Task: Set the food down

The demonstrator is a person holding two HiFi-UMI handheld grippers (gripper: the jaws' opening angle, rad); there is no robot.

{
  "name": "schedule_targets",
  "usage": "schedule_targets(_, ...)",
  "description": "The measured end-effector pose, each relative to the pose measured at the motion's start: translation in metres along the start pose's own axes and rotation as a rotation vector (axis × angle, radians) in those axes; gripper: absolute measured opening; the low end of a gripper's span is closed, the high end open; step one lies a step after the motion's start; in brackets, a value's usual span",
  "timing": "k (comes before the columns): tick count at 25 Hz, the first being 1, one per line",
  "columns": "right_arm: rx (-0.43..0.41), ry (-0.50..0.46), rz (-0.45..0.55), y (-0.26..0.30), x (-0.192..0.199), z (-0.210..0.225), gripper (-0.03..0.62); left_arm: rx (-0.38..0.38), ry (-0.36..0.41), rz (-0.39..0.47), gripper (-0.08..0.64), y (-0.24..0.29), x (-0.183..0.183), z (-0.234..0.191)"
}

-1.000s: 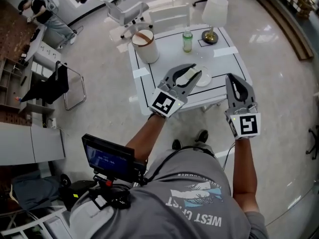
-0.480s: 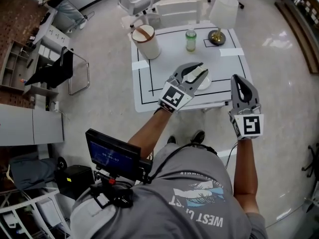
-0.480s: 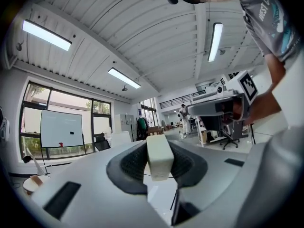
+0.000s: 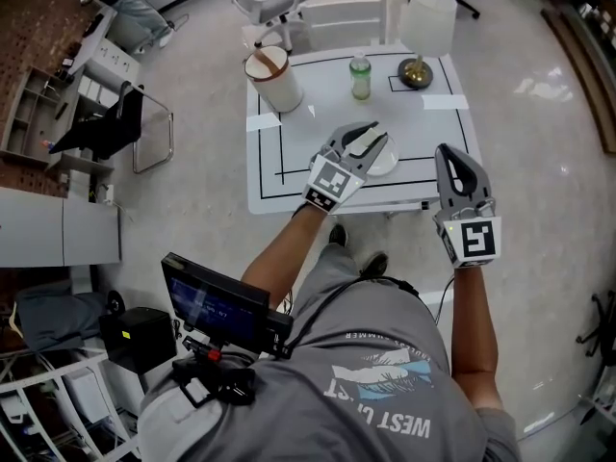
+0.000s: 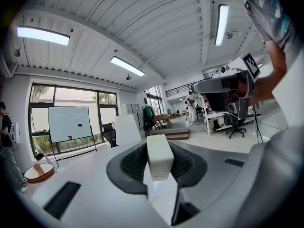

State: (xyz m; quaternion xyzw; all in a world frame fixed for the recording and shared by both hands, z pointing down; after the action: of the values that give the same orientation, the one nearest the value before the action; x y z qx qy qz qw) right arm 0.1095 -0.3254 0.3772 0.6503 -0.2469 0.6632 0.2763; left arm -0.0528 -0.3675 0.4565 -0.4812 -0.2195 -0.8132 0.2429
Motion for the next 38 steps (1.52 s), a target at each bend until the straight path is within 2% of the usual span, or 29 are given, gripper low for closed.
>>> schedule_targets(10,0.001,0.03,-0.07,0.019,0.024,0.01,0.008,0.07,0.017,-0.16,0.106,0.036,0.071,0.007)
schedule_targets(18,0.018,0.056,-0.122,0.025,0.048,0.017,0.008,0.122,0.04,-0.234,0.106,0.055,0.113,0.016)
schedule_targets(25,0.029,0.067,-0.15,0.026,0.057,0.02,0.008,0.162,0.047,-0.291,0.106,0.067,0.138,0.024)
schedule_targets(38,0.061,0.082,-0.188,0.019,0.073,0.037,0.008,0.251,0.113,-0.399,0.106,0.089,0.176,0.045)
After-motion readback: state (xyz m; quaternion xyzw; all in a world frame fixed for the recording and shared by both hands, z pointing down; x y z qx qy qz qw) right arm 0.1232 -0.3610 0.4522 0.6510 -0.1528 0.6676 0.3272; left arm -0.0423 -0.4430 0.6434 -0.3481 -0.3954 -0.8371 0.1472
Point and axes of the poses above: the fingertips, and each gripper's own axes: y forward along the fingers, z to its right, x out of its underside, the point moved 5 cm from there along -y, backward along the fingers, and after that the axes turned 14 degrees about y, right-handed, at the moved point
